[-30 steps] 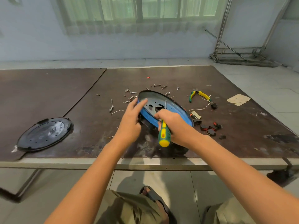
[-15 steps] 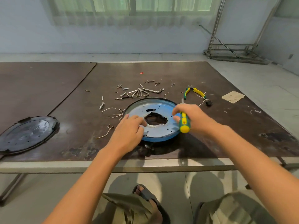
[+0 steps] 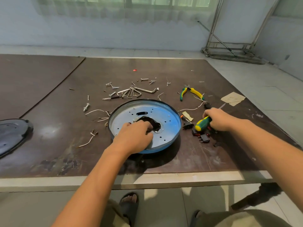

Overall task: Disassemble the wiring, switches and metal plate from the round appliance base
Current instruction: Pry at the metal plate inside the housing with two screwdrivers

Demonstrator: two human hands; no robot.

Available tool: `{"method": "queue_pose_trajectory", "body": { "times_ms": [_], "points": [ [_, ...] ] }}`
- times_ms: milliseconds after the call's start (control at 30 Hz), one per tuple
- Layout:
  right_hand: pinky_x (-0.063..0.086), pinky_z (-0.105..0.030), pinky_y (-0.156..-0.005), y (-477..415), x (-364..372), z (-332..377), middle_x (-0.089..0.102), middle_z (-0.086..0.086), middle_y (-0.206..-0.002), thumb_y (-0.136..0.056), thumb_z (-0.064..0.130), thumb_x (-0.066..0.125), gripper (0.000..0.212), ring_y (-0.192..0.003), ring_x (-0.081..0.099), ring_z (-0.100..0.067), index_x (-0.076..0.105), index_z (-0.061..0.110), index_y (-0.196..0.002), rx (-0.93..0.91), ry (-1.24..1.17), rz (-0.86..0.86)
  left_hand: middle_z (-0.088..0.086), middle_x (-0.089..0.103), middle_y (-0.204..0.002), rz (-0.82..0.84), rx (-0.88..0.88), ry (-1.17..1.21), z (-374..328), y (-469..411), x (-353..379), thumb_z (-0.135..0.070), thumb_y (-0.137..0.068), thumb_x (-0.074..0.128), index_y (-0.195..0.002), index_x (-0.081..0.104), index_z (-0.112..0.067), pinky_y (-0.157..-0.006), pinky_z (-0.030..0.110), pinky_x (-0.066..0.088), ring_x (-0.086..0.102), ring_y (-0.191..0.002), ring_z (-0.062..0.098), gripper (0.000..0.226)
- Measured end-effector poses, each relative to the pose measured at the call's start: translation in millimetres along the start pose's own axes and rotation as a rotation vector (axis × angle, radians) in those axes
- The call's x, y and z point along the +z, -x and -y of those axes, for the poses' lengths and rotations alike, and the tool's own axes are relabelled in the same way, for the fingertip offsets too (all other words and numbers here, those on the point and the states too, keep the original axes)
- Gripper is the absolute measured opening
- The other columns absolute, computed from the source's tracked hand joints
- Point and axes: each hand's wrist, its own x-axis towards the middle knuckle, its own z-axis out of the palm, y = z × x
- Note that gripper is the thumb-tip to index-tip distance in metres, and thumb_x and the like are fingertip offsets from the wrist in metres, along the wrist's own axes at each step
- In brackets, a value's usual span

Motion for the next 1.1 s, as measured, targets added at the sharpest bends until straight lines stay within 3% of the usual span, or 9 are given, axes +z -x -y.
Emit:
{"method": "queue_pose_trajectory", "body": {
  "times_ms": [133,267,367,533,733,833,900,967,1100],
  "points": [
    [0.049,-0.039,-0.102,-13.0,-10.7,10.5,0.058,-0.018,-0.138,-0.092,-0.005,0.048,0.049,-0.127,0.054,-0.036,0.061,0.012,-0.135,0.048,0.067,0.013,-0.007,0.063,-0.129,0.007,-0.022,0.05,1.8,-0.7,0.7,-0.041,-0.096,0.045,-0.13,0.054,-0.039,-0.101,0.036,0.032,0.054,-0.116,0.022,0.036],
    [0.055,-0.044,-0.09,-21.5,-24.3,39.1,0.063,-0.017,-0.123,-0.094,0.014,0.054,0.028,-0.112,0.06,-0.04,0.063,0.012,-0.121,0.103,0.219,-0.093,-0.009,0.062,-0.131,0.034,-0.033,0.075,5.3,-4.2,0.2,-0.049,-0.095,0.047,-0.13,0.053,-0.042,-0.101,0.037,0.036,0.051,-0.119,0.024,0.036],
    [0.056,-0.043,-0.086,-30.6,-22.3,69.5,0.071,-0.016,-0.113,-0.098,0.013,0.052,0.025,-0.103,0.064,-0.035,0.07,0.008,-0.115,-0.05,0.079,-0.228,-0.01,0.061,-0.131,0.031,-0.039,0.053,5.7,-2.3,1.1,-0.051,-0.095,0.045,-0.131,0.052,-0.042,-0.099,0.038,0.036,0.05,-0.12,0.025,0.037],
    [0.055,-0.047,-0.097,-40.0,0.6,100.2,0.068,-0.013,-0.122,-0.099,0.022,0.066,0.034,-0.109,0.064,-0.031,0.062,0.008,-0.13,-0.137,-0.092,-0.092,-0.015,0.056,-0.128,-0.073,0.017,0.175,2.2,3.1,-5.6,-0.028,-0.099,0.051,-0.126,0.056,-0.037,-0.103,0.04,0.042,0.054,-0.117,0.015,0.03],
    [0.05,-0.041,-0.088,-52.9,20.4,104.9,0.067,-0.02,-0.119,-0.1,0.015,0.062,0.024,-0.111,0.063,-0.037,0.066,0.003,-0.121,-0.067,-0.203,-0.203,-0.015,0.055,-0.122,-0.146,0.142,0.428,11.2,16.4,-21.0,0.0,-0.097,0.045,-0.121,0.061,-0.028,-0.084,-0.001,0.037,0.049,-0.102,-0.018,0.04],
    [0.041,-0.03,-0.081,-54.9,10.3,104.6,0.068,-0.015,-0.11,-0.102,0.014,0.058,0.029,-0.108,0.064,-0.035,0.063,0.005,-0.129,-0.076,-0.377,-0.385,-0.021,0.057,-0.113,-0.086,0.227,0.35,24.1,20.7,-35.9,-0.023,-0.1,0.052,-0.117,0.062,-0.032,-0.081,-0.003,0.033,0.048,-0.103,-0.018,0.022],
    [0.053,-0.041,-0.081,-49.6,0.9,105.9,0.067,-0.012,-0.104,-0.104,0.012,0.052,0.032,-0.098,0.067,-0.035,0.056,0.009,-0.135,-0.139,-0.509,-0.433,-0.024,0.061,-0.108,-0.027,0.262,0.309,28.9,23.3,-41.6,-0.04,-0.097,0.053,-0.111,0.064,-0.036,-0.082,0.0,0.037,0.051,-0.104,-0.012,0.018],
    [0.056,-0.049,-0.076,-41.1,-10.0,104.6,0.065,-0.013,-0.1,-0.103,0.011,0.048,0.028,-0.087,0.067,-0.033,0.049,0.015,-0.131,-0.195,-0.613,-0.46,-0.023,0.062,-0.108,0.015,0.295,0.314,26.2,25.2,-41.1,-0.052,-0.093,0.052,-0.111,0.064,-0.037,-0.085,0.007,0.041,0.053,-0.104,-0.01,0.027],
    [0.039,-0.029,-0.062,-26.4,-39.6,85.5,0.052,0.001,-0.078,-0.085,0.013,0.053,0.016,-0.068,0.05,-0.01,0.046,0.017,-0.099,-0.315,-0.414,-0.485,-0.023,0.057,-0.118,0.169,0.325,0.213,12.6,22.7,-30.9,-0.085,-0.072,0.046,-0.119,0.058,-0.042,-0.096,0.032,0.047,0.053,-0.111,-0.003,0.065]
  ]
}}
